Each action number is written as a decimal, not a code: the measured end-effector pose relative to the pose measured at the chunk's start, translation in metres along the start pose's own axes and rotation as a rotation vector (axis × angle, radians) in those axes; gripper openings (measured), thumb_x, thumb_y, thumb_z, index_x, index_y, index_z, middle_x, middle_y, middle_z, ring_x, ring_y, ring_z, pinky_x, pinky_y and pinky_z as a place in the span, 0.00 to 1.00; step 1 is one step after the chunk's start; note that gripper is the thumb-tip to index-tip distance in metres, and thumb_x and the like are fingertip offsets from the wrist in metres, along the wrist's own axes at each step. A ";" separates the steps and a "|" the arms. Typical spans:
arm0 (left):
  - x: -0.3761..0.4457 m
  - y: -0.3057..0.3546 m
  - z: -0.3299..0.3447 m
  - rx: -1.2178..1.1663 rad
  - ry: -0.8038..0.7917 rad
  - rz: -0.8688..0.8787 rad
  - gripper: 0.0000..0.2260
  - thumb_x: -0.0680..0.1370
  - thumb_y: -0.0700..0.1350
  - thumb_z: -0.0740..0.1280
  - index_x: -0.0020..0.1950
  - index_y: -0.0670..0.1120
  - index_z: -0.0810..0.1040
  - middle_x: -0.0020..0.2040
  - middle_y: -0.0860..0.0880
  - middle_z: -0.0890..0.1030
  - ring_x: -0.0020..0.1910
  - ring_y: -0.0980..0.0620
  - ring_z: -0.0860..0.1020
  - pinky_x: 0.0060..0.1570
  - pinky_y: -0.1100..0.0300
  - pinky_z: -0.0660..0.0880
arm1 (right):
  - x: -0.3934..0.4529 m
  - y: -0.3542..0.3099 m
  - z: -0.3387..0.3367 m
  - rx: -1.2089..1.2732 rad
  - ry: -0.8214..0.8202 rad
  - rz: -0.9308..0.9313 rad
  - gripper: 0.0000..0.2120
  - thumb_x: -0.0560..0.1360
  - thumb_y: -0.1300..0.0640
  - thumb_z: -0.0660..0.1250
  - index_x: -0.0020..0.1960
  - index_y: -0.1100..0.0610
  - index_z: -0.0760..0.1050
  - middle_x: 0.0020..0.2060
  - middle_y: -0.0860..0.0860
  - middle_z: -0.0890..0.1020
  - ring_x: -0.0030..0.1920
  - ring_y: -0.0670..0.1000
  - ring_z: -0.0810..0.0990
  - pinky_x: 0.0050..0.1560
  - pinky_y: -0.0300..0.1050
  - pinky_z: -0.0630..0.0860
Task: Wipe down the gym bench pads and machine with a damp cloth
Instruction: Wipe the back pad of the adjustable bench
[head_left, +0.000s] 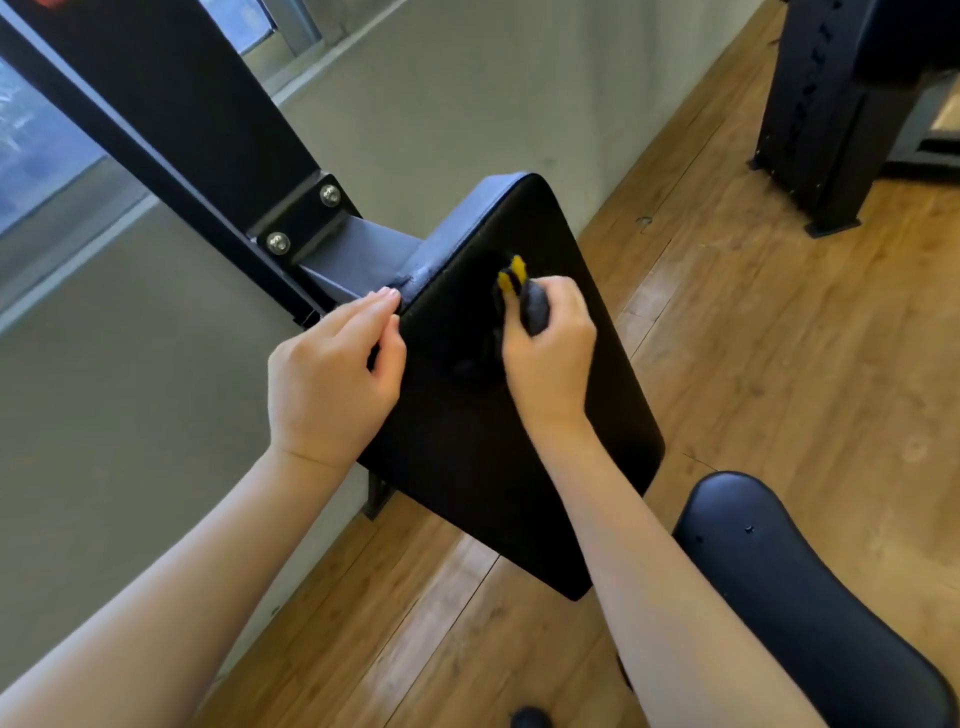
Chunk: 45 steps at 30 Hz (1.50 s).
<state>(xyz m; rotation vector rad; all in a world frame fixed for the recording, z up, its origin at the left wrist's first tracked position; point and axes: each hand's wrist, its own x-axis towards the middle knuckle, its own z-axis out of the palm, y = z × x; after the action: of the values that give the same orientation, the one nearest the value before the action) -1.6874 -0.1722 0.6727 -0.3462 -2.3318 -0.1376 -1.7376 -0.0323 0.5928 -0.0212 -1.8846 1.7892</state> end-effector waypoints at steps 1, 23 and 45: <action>0.000 0.000 0.000 0.002 0.001 -0.002 0.11 0.77 0.40 0.62 0.52 0.41 0.84 0.51 0.47 0.84 0.51 0.54 0.81 0.51 0.61 0.76 | -0.004 0.019 -0.008 -0.020 0.013 0.068 0.06 0.75 0.60 0.66 0.41 0.61 0.73 0.37 0.53 0.74 0.35 0.40 0.70 0.37 0.29 0.67; 0.000 -0.003 0.000 -0.018 0.011 -0.008 0.11 0.78 0.38 0.62 0.52 0.39 0.83 0.51 0.49 0.82 0.51 0.58 0.78 0.57 0.70 0.72 | -0.076 0.209 -0.077 -0.309 0.363 1.232 0.15 0.79 0.54 0.60 0.58 0.64 0.74 0.54 0.61 0.79 0.55 0.63 0.77 0.53 0.53 0.72; 0.000 0.000 0.002 -0.016 0.028 -0.032 0.11 0.77 0.40 0.62 0.51 0.40 0.84 0.50 0.47 0.84 0.50 0.59 0.78 0.52 0.65 0.73 | 0.016 0.041 -0.009 0.016 0.144 0.124 0.05 0.76 0.61 0.66 0.41 0.60 0.73 0.39 0.51 0.72 0.37 0.38 0.69 0.40 0.25 0.66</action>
<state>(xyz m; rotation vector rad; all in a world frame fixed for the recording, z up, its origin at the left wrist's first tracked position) -1.6891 -0.1716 0.6714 -0.3127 -2.3104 -0.1765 -1.7617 -0.0137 0.5602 -0.2602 -1.8007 1.8324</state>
